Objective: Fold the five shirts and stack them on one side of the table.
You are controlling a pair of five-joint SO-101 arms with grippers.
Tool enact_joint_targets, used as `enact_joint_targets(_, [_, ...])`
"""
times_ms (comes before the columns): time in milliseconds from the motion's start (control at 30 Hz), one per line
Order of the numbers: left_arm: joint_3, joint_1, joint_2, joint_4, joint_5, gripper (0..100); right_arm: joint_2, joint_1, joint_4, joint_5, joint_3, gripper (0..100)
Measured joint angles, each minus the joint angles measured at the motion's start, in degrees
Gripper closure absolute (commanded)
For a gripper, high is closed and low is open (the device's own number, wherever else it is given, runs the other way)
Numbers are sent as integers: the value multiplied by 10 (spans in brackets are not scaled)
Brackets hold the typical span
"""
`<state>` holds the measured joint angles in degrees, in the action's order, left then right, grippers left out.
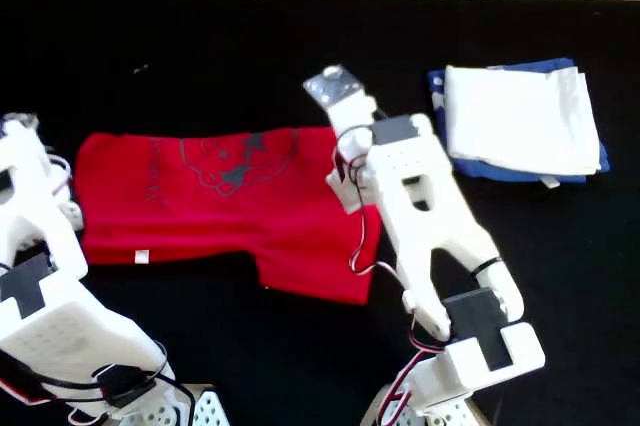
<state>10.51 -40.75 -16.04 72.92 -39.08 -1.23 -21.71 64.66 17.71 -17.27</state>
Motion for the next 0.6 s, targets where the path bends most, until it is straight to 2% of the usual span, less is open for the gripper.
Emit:
enact_joint_targets(100, [46, -7, 0, -54, 0, 991, 0, -1, -51, 0, -65, 991])
enact_joint_targets(300, [54, -30, 1, -82, 0, 991, 0, -1, -70, 4, -126, 991])
enact_joint_targets(467, [54, -30, 21, -65, 0, 991, 41, 11, -47, 4, -120, 991])
enact_joint_targets(600, [54, -31, 105, -20, 0, 991, 123, 4, -1, 4, -102, 991])
